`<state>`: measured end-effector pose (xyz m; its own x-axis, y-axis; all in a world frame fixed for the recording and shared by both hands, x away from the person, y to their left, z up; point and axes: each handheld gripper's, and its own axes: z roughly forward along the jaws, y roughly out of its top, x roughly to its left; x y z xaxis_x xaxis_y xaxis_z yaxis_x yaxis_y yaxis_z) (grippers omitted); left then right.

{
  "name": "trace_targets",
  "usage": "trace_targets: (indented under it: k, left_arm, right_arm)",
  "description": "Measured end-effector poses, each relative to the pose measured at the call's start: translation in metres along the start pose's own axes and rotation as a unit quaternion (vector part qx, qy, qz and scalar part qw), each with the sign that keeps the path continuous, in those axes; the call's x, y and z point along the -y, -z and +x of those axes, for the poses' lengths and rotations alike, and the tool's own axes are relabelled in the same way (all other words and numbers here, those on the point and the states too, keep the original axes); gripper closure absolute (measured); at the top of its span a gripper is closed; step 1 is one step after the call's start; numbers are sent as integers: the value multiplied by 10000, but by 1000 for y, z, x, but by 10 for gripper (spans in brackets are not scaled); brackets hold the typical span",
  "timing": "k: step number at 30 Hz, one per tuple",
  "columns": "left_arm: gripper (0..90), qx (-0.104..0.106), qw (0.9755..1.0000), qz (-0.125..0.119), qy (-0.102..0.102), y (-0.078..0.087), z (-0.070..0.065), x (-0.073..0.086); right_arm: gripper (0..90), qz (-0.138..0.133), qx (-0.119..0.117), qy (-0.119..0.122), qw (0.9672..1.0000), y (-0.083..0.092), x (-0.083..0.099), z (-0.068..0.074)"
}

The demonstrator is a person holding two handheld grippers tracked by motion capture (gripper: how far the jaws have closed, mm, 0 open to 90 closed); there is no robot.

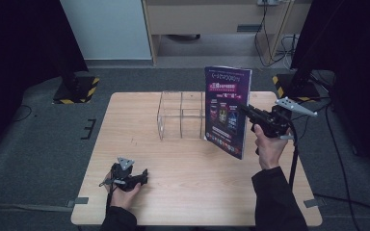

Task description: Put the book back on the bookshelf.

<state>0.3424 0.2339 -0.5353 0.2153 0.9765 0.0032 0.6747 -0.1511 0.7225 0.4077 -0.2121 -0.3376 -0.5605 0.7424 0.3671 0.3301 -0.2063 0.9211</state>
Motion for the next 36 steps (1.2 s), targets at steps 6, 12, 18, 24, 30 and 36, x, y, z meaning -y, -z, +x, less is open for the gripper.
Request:
trace_targets:
  k: [6, 12, 18, 24, 30, 36]
  left_arm:
    - [128, 5, 10000, 4, -6, 0, 0, 0]
    - [127, 7, 10000, 6, -15, 0, 0, 0]
    - [124, 13, 10000, 9, -20, 0, 0, 0]
    - [122, 15, 10000, 9, -23, 0, 0, 0]
    - [122, 16, 10000, 9, -24, 0, 0, 0]
    - [122, 16, 10000, 11, -25, 0, 0, 0]
  right_arm:
    - [833, -44, 72, 21, 10000, -12, -3, -4]
    - [833, -96, 187, -2, 9998, -24, -2, -8]
    - [833, -153, 293, -65, 9994, -34, 0, -15]
    - [833, -155, 424, -44, 9990, -43, 1, -22]
    - [833, -159, 506, -36, 9986, -50, 4, -26]
    - [833, -202, 612, 52, 9979, -60, 7, -26]
